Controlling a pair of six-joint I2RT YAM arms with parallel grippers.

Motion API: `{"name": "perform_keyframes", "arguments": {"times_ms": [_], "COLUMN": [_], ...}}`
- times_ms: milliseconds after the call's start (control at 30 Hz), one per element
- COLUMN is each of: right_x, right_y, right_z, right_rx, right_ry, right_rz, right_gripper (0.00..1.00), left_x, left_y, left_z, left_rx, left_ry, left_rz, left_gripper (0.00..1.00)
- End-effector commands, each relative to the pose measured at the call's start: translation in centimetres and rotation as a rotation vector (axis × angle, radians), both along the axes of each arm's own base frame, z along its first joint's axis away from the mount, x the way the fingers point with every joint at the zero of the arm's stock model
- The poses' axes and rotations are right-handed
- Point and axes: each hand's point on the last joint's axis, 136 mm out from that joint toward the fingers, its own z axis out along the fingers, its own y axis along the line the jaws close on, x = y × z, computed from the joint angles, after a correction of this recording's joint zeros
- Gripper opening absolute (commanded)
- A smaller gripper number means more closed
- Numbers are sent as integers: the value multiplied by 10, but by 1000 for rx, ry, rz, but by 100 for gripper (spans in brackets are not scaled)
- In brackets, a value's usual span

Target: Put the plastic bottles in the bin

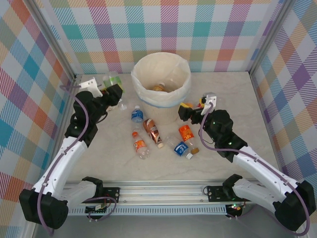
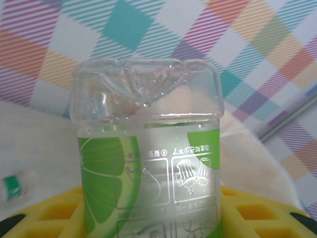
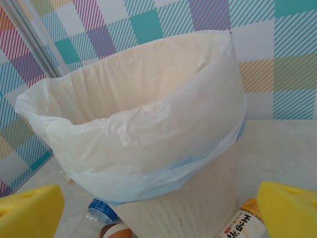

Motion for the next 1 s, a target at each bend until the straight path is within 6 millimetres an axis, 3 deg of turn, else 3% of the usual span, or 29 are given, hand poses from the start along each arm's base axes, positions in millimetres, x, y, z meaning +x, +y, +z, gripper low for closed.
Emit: {"name": "perform_keyframes", "arguments": {"times_ms": [0,300,433,600,767,967], "right_x": [0,-4,-4,-4,-6,-9], "right_y": [1,-4,-3,-7,-11,-22], "right_z": [30,32,32,29,26,23], "right_rx": [42,40,43,45,39,27], "right_ry": [-73,-72,-68,-49,-32,-16], "right_rz": [12,-2,2,-12,-31,-69], "right_gripper": [100,100,100,100,100,100], "left_x": [2,35,63,92,105,109], "left_y": [-23,-41,-52,-76,-103,-113], "left_z": [52,115,119,100,76,18], "left_rx": [44,77,63,84,124,294], "left_ry": [-183,-300,-260,-139,-41,108], "left_rz": [-135,-149,-161,-219,-290,-244], "left_gripper": [41,38,38,38,39,38]}}
